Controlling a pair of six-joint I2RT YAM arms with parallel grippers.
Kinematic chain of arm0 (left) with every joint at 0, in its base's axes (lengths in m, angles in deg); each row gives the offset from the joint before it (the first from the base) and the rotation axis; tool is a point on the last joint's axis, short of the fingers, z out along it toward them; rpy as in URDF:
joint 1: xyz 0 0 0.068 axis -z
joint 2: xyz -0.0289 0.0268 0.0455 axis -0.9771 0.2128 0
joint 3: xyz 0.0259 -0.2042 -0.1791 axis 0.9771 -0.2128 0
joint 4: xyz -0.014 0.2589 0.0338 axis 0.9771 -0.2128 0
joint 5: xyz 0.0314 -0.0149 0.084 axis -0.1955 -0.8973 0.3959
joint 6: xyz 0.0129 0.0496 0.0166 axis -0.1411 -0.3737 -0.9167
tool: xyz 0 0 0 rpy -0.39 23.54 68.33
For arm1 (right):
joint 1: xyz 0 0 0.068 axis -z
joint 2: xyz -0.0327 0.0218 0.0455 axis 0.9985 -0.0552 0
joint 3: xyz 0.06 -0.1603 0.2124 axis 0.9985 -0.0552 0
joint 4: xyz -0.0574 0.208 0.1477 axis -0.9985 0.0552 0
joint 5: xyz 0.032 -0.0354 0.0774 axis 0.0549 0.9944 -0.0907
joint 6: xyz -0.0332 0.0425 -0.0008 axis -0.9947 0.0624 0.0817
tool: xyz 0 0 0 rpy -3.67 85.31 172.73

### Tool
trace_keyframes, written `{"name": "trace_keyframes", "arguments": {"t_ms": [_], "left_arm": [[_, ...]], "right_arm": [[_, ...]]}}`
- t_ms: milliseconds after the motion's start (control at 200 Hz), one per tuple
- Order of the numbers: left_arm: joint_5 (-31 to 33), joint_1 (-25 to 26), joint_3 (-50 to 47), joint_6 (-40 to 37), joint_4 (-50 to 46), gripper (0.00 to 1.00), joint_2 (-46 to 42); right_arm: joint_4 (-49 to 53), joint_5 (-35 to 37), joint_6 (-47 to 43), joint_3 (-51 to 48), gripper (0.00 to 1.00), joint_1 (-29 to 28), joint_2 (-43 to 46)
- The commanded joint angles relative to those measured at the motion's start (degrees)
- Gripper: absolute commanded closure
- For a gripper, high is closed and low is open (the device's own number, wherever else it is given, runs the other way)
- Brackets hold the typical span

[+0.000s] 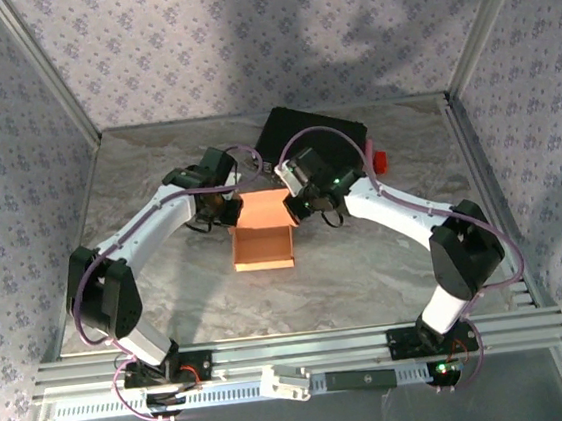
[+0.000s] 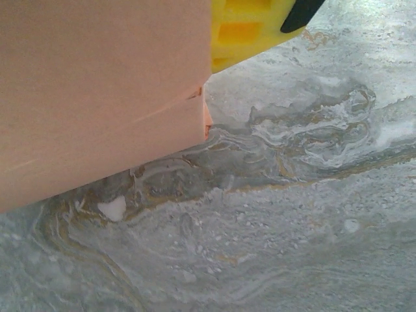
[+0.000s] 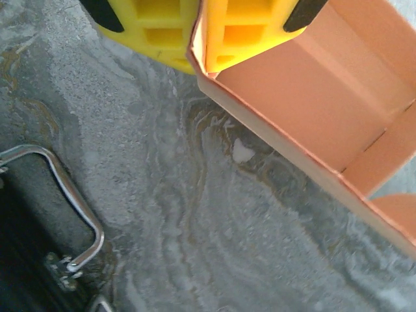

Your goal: Fold the paper box

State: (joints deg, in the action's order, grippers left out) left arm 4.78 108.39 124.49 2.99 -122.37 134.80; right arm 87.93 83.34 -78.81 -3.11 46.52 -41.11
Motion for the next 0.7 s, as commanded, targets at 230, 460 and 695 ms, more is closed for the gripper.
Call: {"name": "trace_keyframes", "arguments": {"t_ms": [230,460,695], "left_arm": [[-1.6,1.5,1.9,7.9,9.3,0.97,-1.5],[-2.5,1.2,1.6,9.7,10.4,0.97,-1.5],[-1.6,0.8,0.1,11.3,16.6,0.97,-1.8]], "right_arm": [[-7.3,9.6,16.3,6.0,1.0,-5.4,-2.7],[-8.5,14.0,22.5,8.3,1.0,-7.2,-5.3],[-14.7,17.5,23.9,6.2,1.0,-8.7,-5.4]]}}
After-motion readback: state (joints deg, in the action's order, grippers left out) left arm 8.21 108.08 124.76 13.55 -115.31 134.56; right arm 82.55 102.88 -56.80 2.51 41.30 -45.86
